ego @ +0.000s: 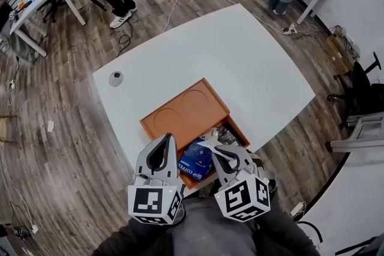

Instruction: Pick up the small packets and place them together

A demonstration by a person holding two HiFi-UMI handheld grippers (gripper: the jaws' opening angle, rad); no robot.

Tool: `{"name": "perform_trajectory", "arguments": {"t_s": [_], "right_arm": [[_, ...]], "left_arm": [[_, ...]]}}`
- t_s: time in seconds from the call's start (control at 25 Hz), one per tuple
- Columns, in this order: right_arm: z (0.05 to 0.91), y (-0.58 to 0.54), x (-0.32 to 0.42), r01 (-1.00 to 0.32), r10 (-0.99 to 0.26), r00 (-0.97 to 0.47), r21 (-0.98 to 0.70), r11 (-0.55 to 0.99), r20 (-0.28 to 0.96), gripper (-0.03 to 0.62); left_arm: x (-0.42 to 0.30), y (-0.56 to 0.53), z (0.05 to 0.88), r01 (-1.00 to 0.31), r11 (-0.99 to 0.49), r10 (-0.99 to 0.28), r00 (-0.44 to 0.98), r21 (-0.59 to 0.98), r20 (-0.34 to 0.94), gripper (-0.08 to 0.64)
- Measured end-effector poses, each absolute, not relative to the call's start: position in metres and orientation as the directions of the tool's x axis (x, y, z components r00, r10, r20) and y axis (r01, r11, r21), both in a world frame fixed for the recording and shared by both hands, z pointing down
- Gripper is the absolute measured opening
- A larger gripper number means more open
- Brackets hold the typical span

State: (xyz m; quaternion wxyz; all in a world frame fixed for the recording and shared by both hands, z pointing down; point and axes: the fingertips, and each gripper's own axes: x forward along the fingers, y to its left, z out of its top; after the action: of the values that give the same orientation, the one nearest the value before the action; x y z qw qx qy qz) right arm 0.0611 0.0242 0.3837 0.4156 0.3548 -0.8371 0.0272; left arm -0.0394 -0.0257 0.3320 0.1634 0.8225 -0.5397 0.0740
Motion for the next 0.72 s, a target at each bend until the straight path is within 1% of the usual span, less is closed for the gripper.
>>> {"name": "perform_trajectory", "arguments": {"t_s": [0.16,0.36,0.56,0.72], "right_arm": [[0.361,0.006,0.063,-0.635,-0.616,-0.402,0.279,0.721,0.677,0.015],[0.338,-0.037,0.063,-0.648,-0.672,-0.407,0.323,0.69,0.619,0.014],[0.334,-0.083,0.061,-0.669,-0.718,-0.395,0.355,0.652,0.574,0.015],[0.355,-0.103,0.04,-0.66,-0.699,-0.402,0.342,0.669,0.592,0.015]], "left_arm": [[-0.043,-0.029,0.32,-0.915,-0.356,-0.876,0.398,0.19,0.272,-0.003],[-0.057,-0.037,0.315,-0.933,-0.304,-0.9,0.348,0.195,0.263,-0.003],[-0.073,-0.043,0.319,-0.952,-0.233,-0.913,0.285,0.2,0.293,-0.003],[-0.094,-0.048,0.327,-0.964,-0.172,-0.914,0.233,0.204,0.331,-0.003]]}}
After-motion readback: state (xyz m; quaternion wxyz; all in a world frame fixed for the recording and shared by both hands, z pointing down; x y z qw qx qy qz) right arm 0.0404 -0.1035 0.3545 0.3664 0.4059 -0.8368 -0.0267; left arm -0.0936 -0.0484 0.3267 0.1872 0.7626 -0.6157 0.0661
